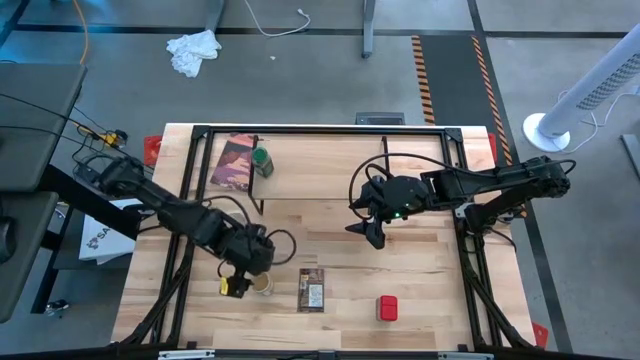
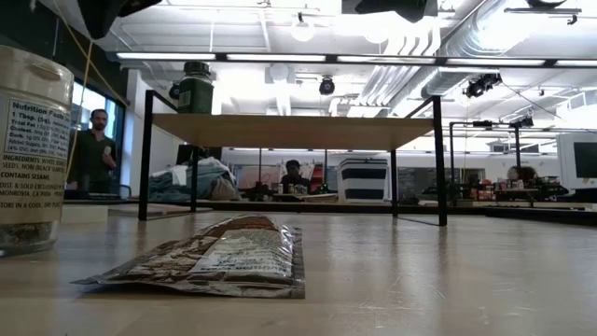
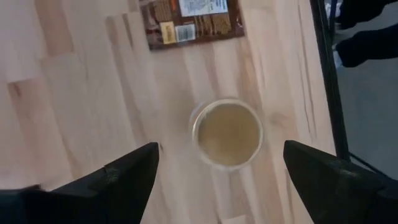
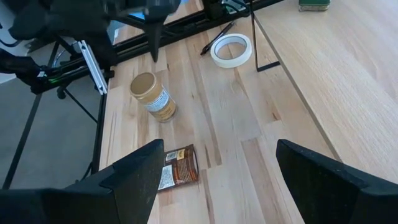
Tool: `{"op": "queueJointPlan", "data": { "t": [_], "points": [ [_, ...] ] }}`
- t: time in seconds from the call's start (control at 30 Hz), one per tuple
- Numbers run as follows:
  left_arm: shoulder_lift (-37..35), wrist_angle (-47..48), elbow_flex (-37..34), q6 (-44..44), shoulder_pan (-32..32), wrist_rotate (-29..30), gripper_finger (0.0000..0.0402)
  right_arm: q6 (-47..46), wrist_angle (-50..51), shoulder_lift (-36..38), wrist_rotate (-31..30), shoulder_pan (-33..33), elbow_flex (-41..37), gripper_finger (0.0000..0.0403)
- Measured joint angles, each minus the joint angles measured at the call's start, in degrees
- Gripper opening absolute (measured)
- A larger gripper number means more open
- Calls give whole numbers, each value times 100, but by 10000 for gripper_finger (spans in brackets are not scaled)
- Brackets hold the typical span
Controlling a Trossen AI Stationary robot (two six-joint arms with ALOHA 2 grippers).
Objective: Shelf spices
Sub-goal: Put the brown seasoning bottle on the shelf
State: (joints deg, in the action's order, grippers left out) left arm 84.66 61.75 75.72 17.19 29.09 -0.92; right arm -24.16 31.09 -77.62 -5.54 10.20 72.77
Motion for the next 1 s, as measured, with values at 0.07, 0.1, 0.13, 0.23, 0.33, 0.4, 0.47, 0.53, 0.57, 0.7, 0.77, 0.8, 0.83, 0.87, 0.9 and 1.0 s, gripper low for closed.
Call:
{"op": "queueJointPlan", "data": {
  "t": [0.07,0.1,0.13,0.23,0.33,0.4,0.47,0.53,0.57,0.7,0.77,0.8,0.83,0.87,0.9,1.0],
  "points": [
    [160,-43,0,68,88,18,340,-2,0,0,0,0,0,306],
    [239,-26,0,68,134,59,340,-3,0,0,0,0,0,306],
    [307,-9,0,72,159,145,340,-32,0,0,-2,0,2,306],
    [455,-7,0,281,217,391,340,-44,0,0,0,0,1,306],
    [487,-44,-2,604,224,404,340,-39,0,0,-1,0,0,306],
    [482,-43,-2,637,258,411,340,2,0,0,-1,0,0,306],
    [483,-45,-2,641,314,382,340,8,0,0,-2,0,1,306],
    [468,-258,-102,685,384,220,340,17,2,0,-2,0,2,306],
    [465,-407,-189,721,412,99,340,20,2,0,-2,0,2,306],
    [469,-492,-395,652,527,96,340,20,2,0,-4,0,0,306],
    [468,-515,-424,737,527,341,340,20,2,0,-4,0,0,306],
    [468,-519,-448,782,521,461,340,20,2,0,-6,0,0,306],
    [468,-533,-475,803,513,517,340,20,2,0,-6,0,0,306],
    [468,-567,-494,810,510,535,340,20,4,0,-6,0,1,306],
    [468,-635,-513,814,511,523,340,20,3,0,-5,0,1,306],
    [468,-763,-554,815,549,445,340,21,3,0,-5,0,1,306]
  ]
}}
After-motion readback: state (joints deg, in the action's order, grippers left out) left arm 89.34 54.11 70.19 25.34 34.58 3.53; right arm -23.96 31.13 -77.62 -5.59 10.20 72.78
